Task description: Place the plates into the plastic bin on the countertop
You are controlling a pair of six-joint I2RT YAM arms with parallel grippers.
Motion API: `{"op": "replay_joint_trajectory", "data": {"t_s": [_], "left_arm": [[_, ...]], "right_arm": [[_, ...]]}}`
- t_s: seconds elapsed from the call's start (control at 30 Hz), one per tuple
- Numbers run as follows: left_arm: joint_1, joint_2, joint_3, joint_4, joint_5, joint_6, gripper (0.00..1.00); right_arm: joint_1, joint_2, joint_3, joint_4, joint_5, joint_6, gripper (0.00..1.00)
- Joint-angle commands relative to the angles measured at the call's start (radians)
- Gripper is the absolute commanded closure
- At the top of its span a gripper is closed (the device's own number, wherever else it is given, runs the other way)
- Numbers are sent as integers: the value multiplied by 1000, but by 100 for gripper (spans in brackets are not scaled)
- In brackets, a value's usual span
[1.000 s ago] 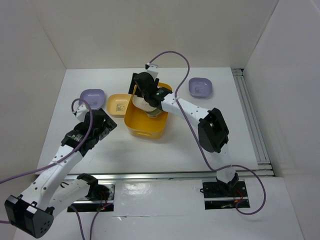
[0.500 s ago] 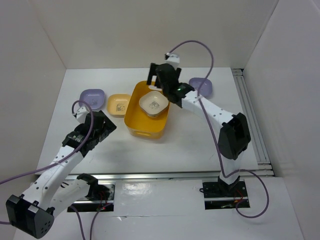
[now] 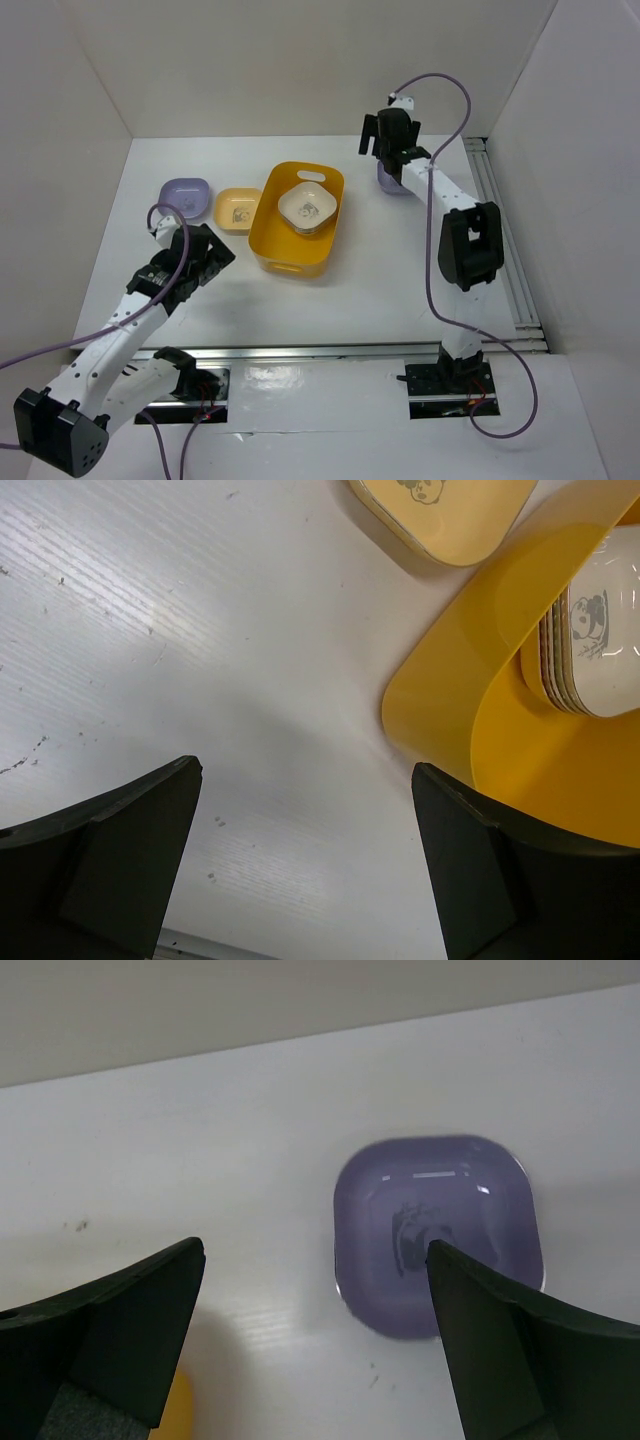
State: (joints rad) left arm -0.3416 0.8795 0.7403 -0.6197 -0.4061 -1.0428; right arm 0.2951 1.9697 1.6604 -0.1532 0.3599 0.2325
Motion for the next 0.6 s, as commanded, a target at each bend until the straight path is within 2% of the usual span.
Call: {"op": "replay_joint_trajectory", "data": {"t_s": [0.0, 0.13, 0.37, 0.5, 0.53, 0.57], "left_arm": [[7, -2, -10, 29, 16, 27, 0], [7, -2, -19, 29, 27, 27, 0], [7, -2, -19, 20, 27, 27, 0], [7, -2, -19, 20, 18, 27, 0], [7, -2, -19, 20, 18, 27, 0], [7, -2, -19, 20, 18, 27, 0]], "right_arm": [[-31, 121, 140, -49, -47, -67, 2], [-51, 259, 272, -140, -47, -67, 7], [-79, 365, 272, -141, -93, -45, 14], [-90, 386, 251, -141, -116, -27, 30], [-90, 377, 225, -125, -128, -27, 43], [-90, 377, 213, -115, -128, -27, 50]]}}
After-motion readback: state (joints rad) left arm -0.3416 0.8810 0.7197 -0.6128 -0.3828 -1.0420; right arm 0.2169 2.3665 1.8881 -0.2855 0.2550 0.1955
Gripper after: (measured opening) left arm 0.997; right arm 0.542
